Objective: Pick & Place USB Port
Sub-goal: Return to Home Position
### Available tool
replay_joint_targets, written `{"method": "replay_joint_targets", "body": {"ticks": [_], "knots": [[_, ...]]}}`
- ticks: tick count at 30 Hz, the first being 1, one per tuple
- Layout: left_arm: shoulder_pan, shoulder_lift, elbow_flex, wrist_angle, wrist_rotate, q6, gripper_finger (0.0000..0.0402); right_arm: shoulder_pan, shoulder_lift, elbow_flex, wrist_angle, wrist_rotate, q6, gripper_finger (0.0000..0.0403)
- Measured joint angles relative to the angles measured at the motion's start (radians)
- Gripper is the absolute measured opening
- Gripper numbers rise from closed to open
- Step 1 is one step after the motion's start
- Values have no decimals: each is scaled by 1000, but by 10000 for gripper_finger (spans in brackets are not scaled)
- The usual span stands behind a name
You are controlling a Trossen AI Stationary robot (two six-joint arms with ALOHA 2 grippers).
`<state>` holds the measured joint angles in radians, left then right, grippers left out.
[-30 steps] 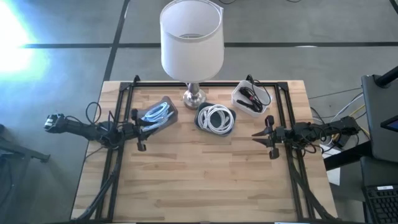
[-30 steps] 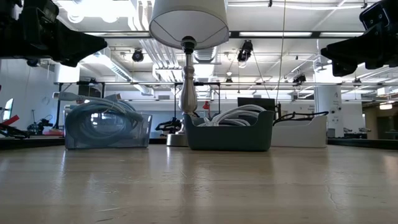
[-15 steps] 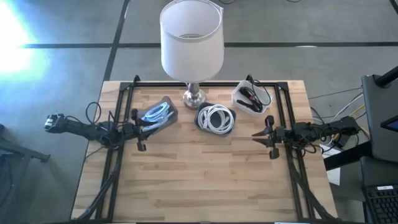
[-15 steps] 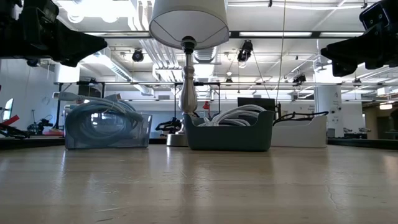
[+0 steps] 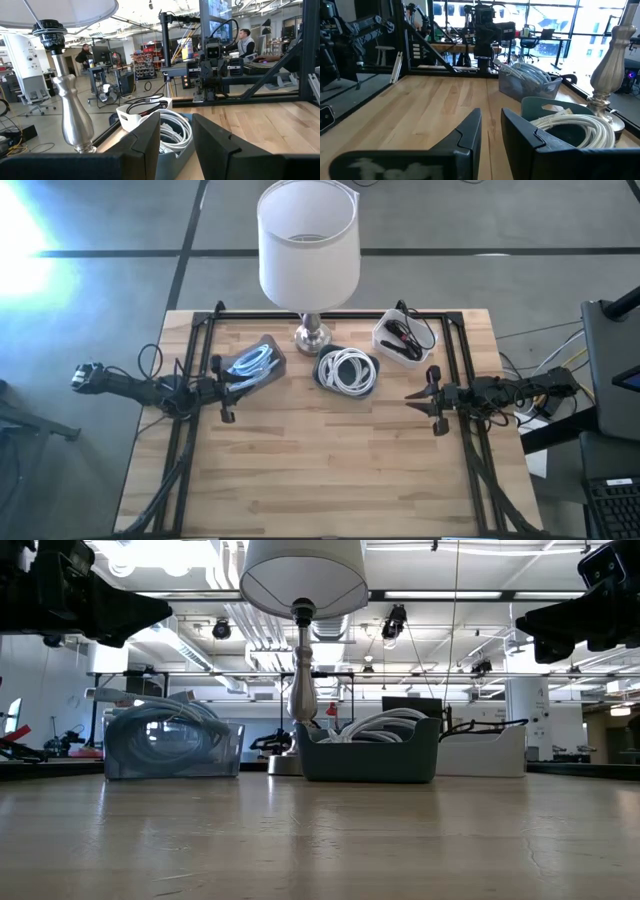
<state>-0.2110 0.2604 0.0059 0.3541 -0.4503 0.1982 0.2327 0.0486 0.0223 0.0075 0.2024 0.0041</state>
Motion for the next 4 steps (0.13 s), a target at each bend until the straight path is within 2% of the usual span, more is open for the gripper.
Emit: {"method": "replay_joint_targets", "body": {"ticks": [4], "knots": [[0, 0, 0, 0, 0, 0, 117, 0, 0, 0, 0, 0, -7, 68]]}}
